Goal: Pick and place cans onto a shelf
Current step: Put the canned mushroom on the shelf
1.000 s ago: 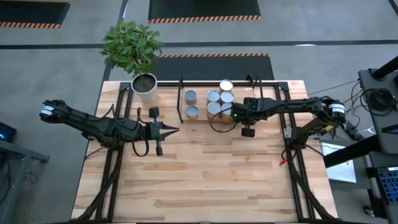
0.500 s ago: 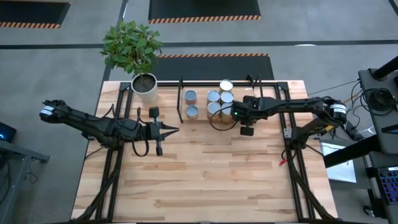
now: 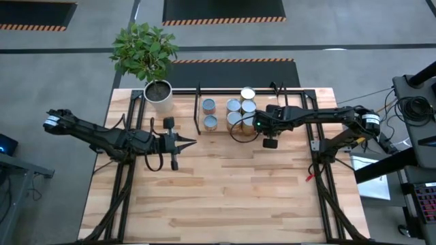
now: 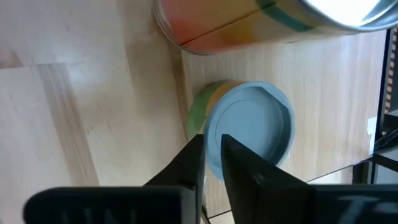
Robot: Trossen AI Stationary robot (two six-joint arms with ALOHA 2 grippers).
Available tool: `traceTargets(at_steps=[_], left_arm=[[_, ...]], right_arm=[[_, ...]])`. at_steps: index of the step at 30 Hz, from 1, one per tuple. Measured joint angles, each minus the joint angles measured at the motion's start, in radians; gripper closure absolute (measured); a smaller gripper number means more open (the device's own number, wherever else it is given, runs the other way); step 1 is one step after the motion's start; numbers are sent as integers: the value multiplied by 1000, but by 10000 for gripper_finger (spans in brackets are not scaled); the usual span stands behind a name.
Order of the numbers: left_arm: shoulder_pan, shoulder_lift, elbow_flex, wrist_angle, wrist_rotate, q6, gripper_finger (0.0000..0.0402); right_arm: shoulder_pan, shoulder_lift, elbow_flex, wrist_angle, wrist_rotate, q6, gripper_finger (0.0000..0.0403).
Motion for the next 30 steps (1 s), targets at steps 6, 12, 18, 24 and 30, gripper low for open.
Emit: traceTargets(at_steps=[6, 12, 18, 24, 30], left_arm=[[0, 0, 0, 7, 0, -2, 400], [0, 0, 0, 22, 0, -3, 400], [0, 0, 0, 23, 0, 0, 400], [0, 0, 0, 23, 0, 0, 400], [0, 0, 0, 23, 0, 0, 400]], right_arm=[[1, -18, -1, -3, 0, -18, 381], [-21, -36, -4, 29, 4, -25, 386], [-69, -29, -72, 143, 7, -60, 386], [-77, -31, -99, 160, 7, -69, 386], [-77, -31, -100, 159, 8, -77, 386]])
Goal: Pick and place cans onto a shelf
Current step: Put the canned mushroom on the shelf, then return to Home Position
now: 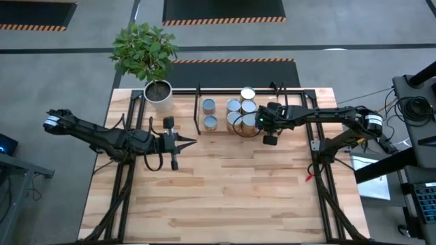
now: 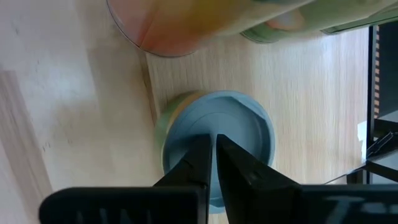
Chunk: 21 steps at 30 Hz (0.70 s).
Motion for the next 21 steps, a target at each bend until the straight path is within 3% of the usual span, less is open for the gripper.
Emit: traceTargets(at_steps=[12, 21], left_arm=[[0, 0, 0, 1, 0, 0, 400], [0, 0, 0, -1, 0, 0, 400]], right_arm=[[0, -30, 19, -4, 0, 7, 386], [38, -199, 19, -3, -9, 103, 386]])
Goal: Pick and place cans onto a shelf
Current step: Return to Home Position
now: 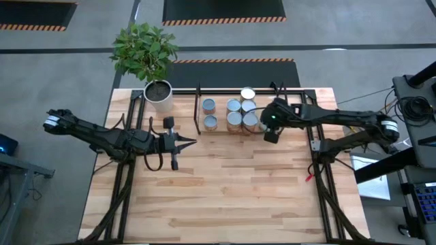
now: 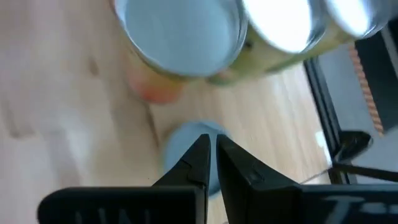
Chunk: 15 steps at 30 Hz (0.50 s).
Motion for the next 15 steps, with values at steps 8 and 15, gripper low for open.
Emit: traceTargets(at_steps=[8, 15], left_arm=[[-1, -16, 0, -140, 1, -28, 400], [-3, -80, 0, -256, 1, -133, 400]], right_arm=[[147, -265, -174, 278, -46, 49, 386], [256, -490, -370, 531, -48, 38, 386]])
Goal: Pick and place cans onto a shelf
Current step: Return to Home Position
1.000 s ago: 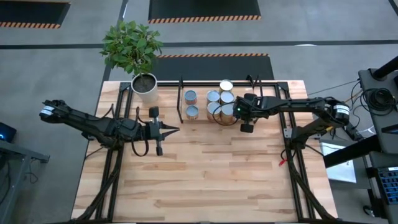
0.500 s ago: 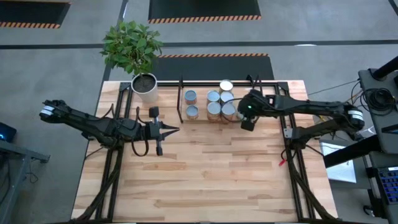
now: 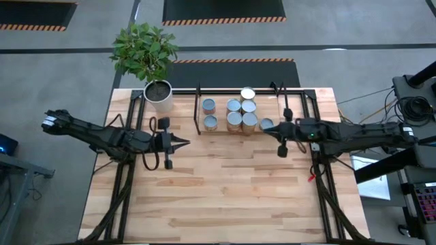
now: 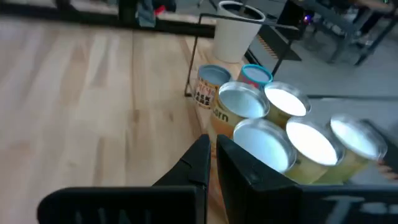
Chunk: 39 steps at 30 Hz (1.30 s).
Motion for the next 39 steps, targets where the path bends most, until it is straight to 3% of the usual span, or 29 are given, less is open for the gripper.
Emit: traceTargets(at_steps=[3, 5, 7, 9, 12, 18, 25, 34, 39], left_arm=[[2, -12, 0, -5, -21, -71, 400], [2, -12, 1, -3, -73, -200, 400], [4, -14, 1, -15, -102, -246, 400], [-3, -19, -18, -41, -106, -189, 400], [-4, -52, -50, -24, -88, -97, 400], [-2, -227, -146, 89, 113, -34, 400], [-1, -429, -314, 249, 112, -8, 400], [-1, -630, -435, 287, 111, -32, 400], [-1, -701, -495, 283, 111, -34, 400]], right_arm=[[5, -63, -28, 3, 3, 114, 386], [6, -92, -48, 34, 0, 197, 385], [7, -113, -77, 66, -71, 123, 385], [10, -132, -113, 93, -172, 13, 385], [10, -170, -159, 149, -192, -27, 385], [9, -289, -250, 155, -215, -47, 385], [10, -445, -338, 152, -217, -50, 385], [10, -632, -380, 116, -266, -80, 385], [10, -639, -391, 122, -241, -129, 385]])
